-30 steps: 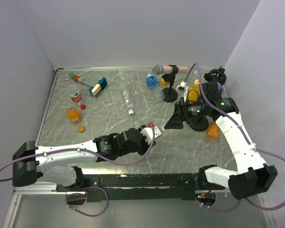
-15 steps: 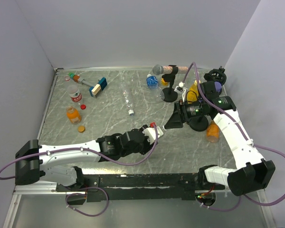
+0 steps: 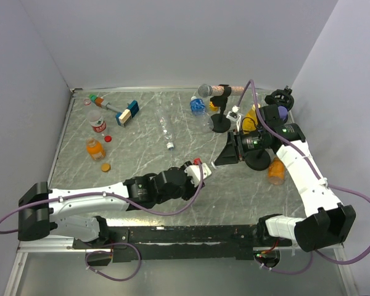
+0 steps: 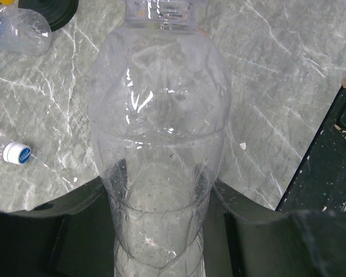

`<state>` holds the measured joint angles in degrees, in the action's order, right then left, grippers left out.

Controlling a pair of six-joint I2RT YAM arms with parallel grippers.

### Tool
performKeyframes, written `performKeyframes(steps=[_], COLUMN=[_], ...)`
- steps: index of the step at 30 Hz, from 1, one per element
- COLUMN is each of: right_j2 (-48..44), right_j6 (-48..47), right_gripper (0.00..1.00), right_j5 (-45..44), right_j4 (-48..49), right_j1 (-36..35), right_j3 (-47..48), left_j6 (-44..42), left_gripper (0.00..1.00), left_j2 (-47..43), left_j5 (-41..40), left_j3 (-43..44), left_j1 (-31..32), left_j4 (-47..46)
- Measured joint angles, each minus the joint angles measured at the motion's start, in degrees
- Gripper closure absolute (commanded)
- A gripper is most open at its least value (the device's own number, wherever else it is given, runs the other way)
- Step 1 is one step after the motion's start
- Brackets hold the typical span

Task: Unscrew the bottle caps
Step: Unscrew the bottle cap from the plastic bottle, then place the bottle cap at the corner of the board.

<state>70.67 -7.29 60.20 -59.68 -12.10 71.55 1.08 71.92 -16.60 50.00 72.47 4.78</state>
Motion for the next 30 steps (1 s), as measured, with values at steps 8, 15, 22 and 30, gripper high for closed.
performKeyframes(steps=[8, 15, 22, 30], right_j2=[0.0, -1.7, -6.7, -9.2], right_j6=[-5.0, -22.1, -29.4, -21.0], right_gripper=[0.88, 0.89, 0.88, 0.85], right_j5=[3.5, 8.8, 9.4, 7.9], right_j4=[-2.1, -5.1, -2.9, 7.6], right_j1=[-0.2, -0.3, -0.3, -0.1], right_j3=[0.2, 0.7, 0.4, -7.4], left_j6=[1.1, 6.3, 8.6, 8.7], left_gripper=[0.81, 0.81, 0.82, 0.81], left_j2=[-4.0, -8.9, -8.2, -19.4], left_j5=[10.7, 39.1, 50.8, 35.7], left_j3=[-4.1, -9.0, -8.9, -11.9], left_j1=[-3.8, -15.5, -16.9, -16.9], left_j4=[-3.5, -7.3, -7.1, -6.6])
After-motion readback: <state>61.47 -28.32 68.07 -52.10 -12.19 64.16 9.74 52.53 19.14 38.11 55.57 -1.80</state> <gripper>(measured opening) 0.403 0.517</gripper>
